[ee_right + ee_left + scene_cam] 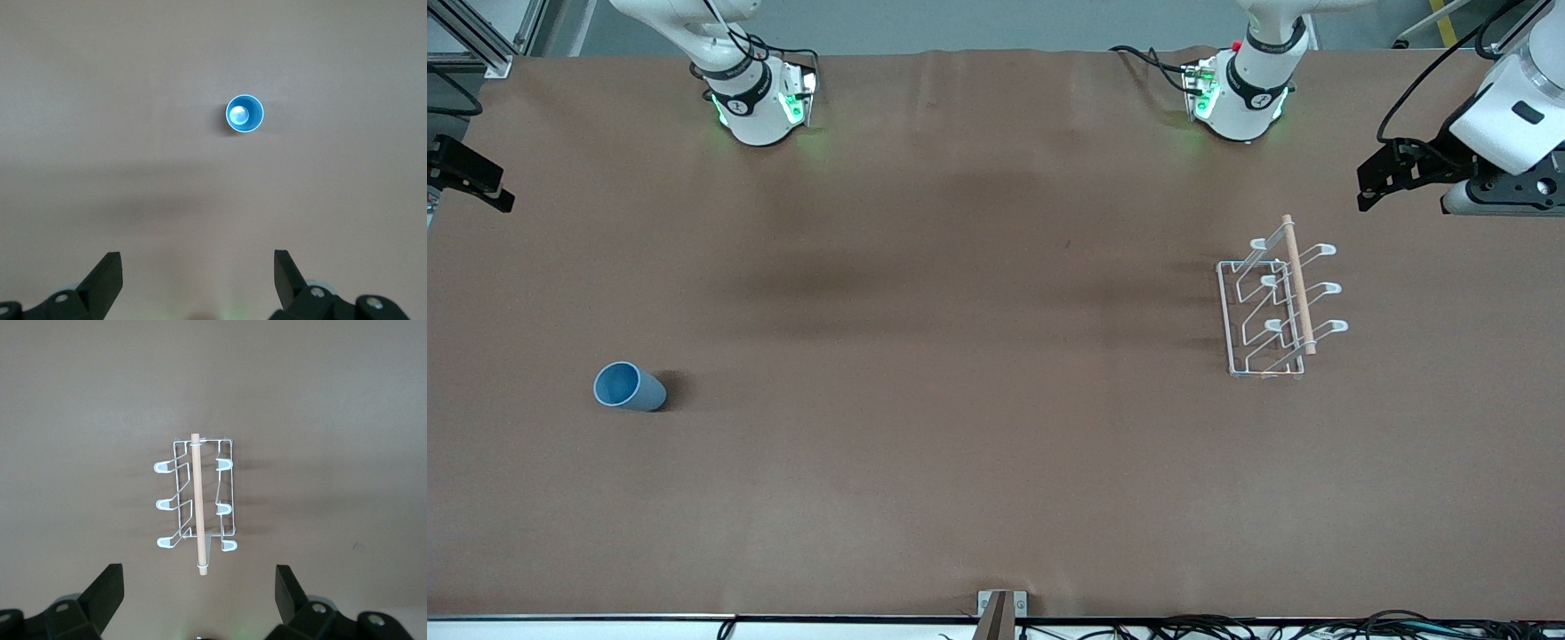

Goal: Hang cup on cup holder

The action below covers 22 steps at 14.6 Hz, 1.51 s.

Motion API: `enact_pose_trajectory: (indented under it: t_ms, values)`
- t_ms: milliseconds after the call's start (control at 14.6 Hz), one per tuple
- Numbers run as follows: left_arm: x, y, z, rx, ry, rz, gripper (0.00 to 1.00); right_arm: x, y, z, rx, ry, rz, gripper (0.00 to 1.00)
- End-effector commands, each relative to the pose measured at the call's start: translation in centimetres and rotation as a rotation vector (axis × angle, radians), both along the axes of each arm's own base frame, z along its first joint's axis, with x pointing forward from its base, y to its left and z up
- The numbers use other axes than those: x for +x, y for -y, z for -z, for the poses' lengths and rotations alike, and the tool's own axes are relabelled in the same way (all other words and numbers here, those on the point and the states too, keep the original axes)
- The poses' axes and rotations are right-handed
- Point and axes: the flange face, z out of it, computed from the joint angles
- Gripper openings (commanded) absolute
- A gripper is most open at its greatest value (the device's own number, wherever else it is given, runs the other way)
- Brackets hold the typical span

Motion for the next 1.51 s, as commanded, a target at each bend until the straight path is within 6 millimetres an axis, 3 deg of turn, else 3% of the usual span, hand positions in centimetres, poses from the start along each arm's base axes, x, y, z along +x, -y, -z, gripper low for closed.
enact_pose_trajectory:
  t_ms: [0,824,1099,1236,1442]
  values:
    - [0.3,0.0,-0.4,0.006,0.006,0.010,1.00,0.1,0.4,0.0,0.016,-0.001,-0.004,1.00]
    - [0.4,-0.3,-0.3,0.004,0.004,0.014,1.00,0.4,0.7,0.5,0.016,-0.004,0.002,1.00]
    - [0.5,-0.3,-0.3,0.004,0.004,0.015,1.00,1.2,3.8,1.3,0.014,0.010,0.056,1.00]
    - [0.5,-0.3,-0.3,0.004,0.004,0.015,1.00,2.9,5.4,3.8,0.016,-0.003,0.077,1.00]
    - [0.5,-0.3,-0.3,0.004,0.004,0.015,1.00,6.4,9.3,10.0,0.020,-0.032,0.129,1.00]
